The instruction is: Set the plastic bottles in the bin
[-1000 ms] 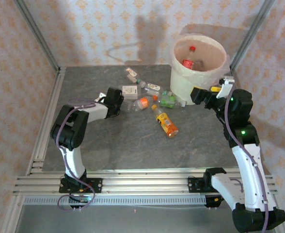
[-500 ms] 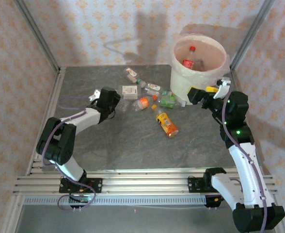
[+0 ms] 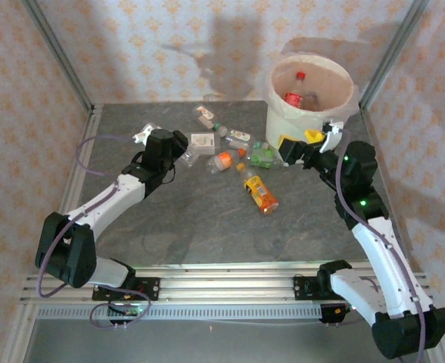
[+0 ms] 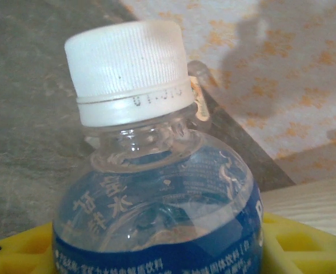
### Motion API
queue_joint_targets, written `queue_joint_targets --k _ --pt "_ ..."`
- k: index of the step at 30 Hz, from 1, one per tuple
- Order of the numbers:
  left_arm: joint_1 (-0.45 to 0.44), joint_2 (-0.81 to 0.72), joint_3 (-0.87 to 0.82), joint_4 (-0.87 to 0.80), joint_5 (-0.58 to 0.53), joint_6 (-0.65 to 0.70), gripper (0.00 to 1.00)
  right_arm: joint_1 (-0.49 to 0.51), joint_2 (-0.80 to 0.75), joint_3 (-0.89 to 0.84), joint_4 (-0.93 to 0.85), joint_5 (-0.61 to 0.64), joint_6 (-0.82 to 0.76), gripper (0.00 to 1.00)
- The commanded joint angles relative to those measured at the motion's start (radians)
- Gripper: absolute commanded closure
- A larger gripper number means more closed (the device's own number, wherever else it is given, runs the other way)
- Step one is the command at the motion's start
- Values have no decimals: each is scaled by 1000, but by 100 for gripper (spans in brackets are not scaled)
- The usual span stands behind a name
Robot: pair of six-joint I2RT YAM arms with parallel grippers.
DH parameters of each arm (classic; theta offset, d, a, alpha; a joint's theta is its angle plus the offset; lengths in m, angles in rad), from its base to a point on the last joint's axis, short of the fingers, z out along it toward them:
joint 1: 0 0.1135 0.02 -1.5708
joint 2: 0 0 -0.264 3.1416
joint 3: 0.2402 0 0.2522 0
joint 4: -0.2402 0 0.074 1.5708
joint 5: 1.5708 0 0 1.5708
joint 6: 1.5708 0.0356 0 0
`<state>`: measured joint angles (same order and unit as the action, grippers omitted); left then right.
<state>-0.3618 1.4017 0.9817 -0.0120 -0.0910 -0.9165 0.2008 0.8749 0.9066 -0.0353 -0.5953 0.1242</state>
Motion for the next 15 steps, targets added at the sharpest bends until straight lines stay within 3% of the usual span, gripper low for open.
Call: queue_joint_targets --k 1,10,15 --pt "-40 -38 69 -2 44 143 47 18 15 6 55 -29 -35 1" --pt "-136 -13 211 61 263 325 48 67 108 73 -21 -136 -79 1" --pt "-152 13 244 110 375 329 48 140 155 117 -100 -145 -156 1"
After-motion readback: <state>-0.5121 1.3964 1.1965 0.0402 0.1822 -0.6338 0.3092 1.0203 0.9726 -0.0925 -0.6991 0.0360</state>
